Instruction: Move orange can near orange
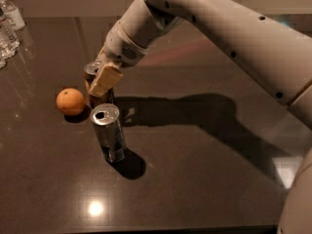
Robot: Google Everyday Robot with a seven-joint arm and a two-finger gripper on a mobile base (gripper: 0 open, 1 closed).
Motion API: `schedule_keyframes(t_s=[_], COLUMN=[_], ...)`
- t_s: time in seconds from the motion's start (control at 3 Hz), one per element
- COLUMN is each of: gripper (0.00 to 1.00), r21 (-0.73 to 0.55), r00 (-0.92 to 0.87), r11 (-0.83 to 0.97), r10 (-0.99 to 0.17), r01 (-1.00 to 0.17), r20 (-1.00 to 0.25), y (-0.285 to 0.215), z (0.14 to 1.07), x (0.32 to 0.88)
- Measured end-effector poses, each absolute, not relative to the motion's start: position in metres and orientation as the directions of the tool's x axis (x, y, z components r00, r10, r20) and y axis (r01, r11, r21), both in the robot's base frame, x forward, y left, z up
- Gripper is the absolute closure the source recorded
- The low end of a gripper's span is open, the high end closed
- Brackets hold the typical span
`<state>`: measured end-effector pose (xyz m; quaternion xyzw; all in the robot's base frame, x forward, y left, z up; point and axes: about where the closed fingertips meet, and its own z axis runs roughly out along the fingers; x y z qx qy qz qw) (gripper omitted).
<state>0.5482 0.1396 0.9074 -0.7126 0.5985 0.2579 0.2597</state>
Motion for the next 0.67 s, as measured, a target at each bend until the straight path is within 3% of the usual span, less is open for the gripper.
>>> schedule_keyframes(t_s=[0.33, 0.67], gripper=[0.15, 0.0], r21=[-0.06, -0.059], r00=[0.152, 0.154], r11=[-0.152, -0.155], r10=[-0.719, -0.719], r01=[-0.987, -0.986], r20=[-0.678, -0.678], y=[0.1411, 0.1426], z=[0.9067, 0.906], x=[0.5473, 0.5464])
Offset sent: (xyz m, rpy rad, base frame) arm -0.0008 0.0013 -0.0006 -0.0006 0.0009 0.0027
